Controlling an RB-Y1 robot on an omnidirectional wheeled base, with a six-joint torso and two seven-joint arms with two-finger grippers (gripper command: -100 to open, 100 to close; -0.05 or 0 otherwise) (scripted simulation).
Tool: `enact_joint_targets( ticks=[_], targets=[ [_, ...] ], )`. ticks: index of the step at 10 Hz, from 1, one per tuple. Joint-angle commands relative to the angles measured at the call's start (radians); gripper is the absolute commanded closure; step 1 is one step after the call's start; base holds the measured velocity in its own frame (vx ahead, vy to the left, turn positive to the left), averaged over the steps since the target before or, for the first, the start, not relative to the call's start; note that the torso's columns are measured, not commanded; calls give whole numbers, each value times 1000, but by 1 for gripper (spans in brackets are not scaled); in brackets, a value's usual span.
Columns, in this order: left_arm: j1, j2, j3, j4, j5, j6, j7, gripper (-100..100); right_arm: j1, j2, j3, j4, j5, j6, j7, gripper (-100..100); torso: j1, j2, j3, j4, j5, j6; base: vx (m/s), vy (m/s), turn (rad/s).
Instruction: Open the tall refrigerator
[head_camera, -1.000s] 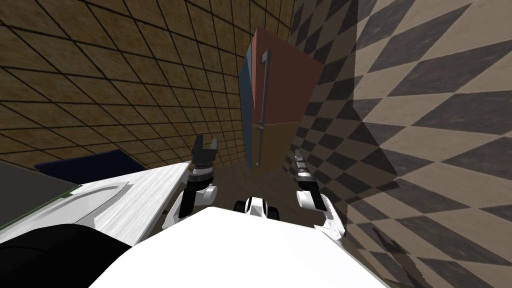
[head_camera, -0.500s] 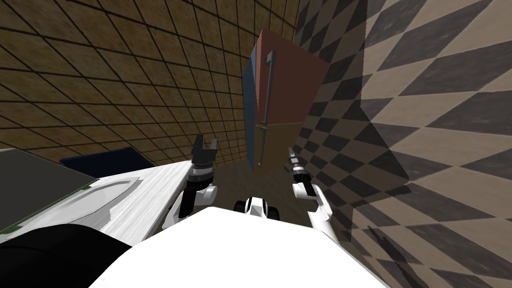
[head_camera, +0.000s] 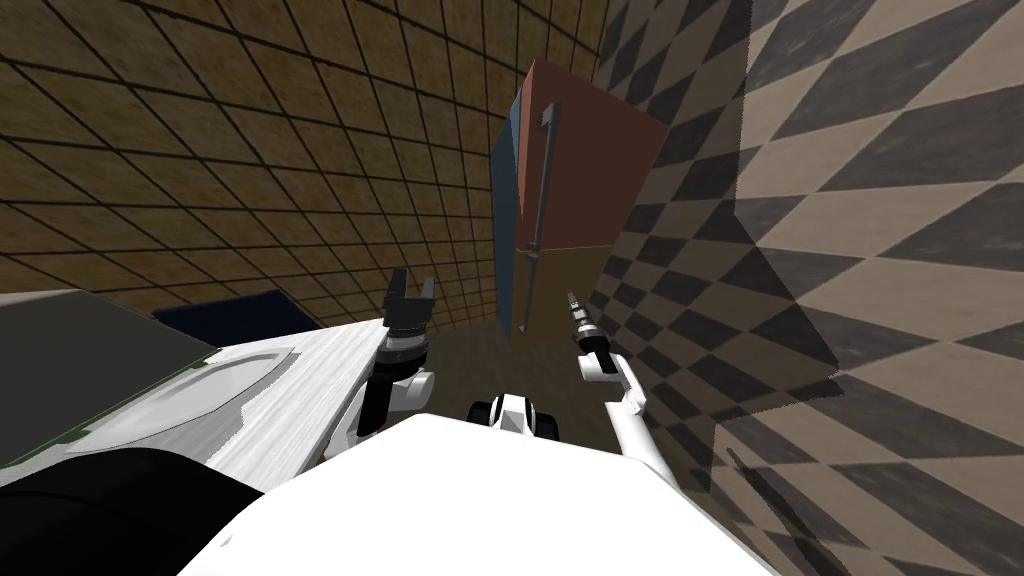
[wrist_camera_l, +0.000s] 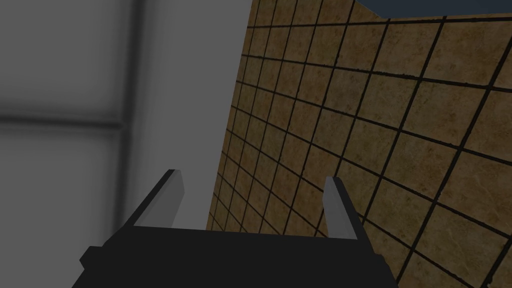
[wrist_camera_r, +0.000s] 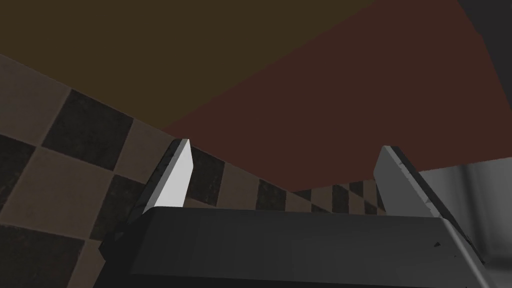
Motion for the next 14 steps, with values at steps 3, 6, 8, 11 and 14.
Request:
enact_joint_targets(
  ticks=[3, 6, 8, 11, 14],
  targets=[
    [0, 0, 0, 0, 0, 0, 0, 0, -142, -15, 32, 122, 54, 94, 91, -100, 0, 0, 0, 0, 0, 1, -15, 22, 86],
    [0, 0, 0, 0, 0, 0, 0, 0, -240, -21, 47, 211, 78, 128, 126, -100, 0, 0, 0, 0, 0, 0, -17, 21, 64],
    [0, 0, 0, 0, 0, 0, 0, 0, -303, -26, 62, 275, 103, 162, 160, -100, 0, 0, 0, 0, 0, 0, -19, 20, 77],
    [0, 0, 0, 0, 0, 0, 0, 0, -402, -39, 95, 373, 153, 228, 226, -100, 0, 0, 0, 0, 0, 1, -21, 21, 79],
    [0, 0, 0, 0, 0, 0, 0, 0, -476, -46, 114, 449, 180, 259, 257, -100, -1, 0, 0, 0, 0, 1, -15, 15, 49]
  ],
)
